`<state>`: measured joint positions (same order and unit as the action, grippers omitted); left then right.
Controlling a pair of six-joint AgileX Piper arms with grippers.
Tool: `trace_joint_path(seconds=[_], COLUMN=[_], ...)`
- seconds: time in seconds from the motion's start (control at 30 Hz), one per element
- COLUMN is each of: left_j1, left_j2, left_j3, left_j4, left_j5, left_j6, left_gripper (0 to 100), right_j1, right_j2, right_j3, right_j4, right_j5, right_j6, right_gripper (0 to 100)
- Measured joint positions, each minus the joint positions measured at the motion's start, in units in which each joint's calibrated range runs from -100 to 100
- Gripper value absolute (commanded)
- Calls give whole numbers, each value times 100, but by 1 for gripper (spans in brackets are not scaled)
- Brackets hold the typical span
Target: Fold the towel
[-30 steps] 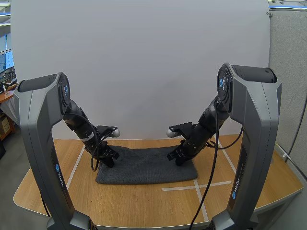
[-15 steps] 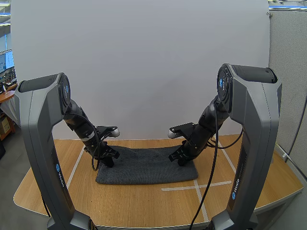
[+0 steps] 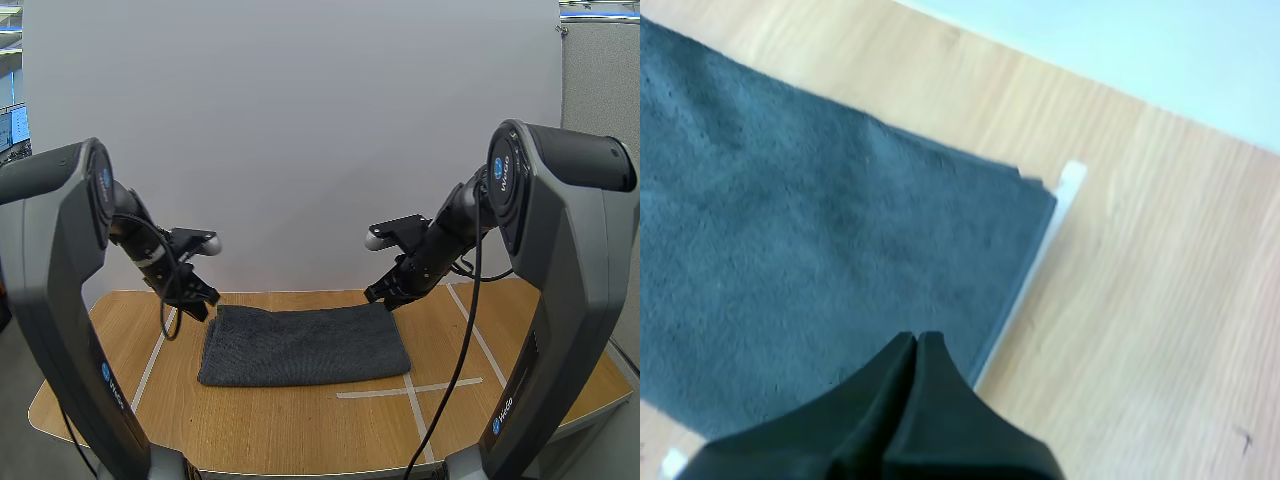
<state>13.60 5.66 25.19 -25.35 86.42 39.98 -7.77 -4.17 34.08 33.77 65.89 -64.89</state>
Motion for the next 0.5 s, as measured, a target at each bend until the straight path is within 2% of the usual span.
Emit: trace_joint_path(seconds=[0.07,0.1,0.17,0.2,0.23,0.27,0.3,0.4,0.5], left_j1=[104,161,272,327,377,420,466,536,544], left_j2=[0,0,0,0,0,0,0,0,0], left_j3=[0,0,0,0,0,0,0,0,0], left_j4=[-31,-31,-111,-168,-237,-336,-443,-623,-713], left_j5=[198,252,320,367,413,492,591,818,875], left_j6=[55,64,87,101,131,178,212,291,329], left_gripper=[0,0,2,6,9,16,24,51,90], right_j1=[-88,-116,-216,-253,-273,-291,-299,-305,-305], right_j2=[0,0,0,0,0,0,11,47,170], right_j3=[0,0,0,0,0,0,0,0,0], right_j4=[0,11,152,235,315,391,458,656,869], right_j5=[40,40,40,40,40,40,40,40,40], right_j6=[29,45,72,84,84,87,98,100,100], right_gripper=[0,10,37,59,73,89,100,100,100])
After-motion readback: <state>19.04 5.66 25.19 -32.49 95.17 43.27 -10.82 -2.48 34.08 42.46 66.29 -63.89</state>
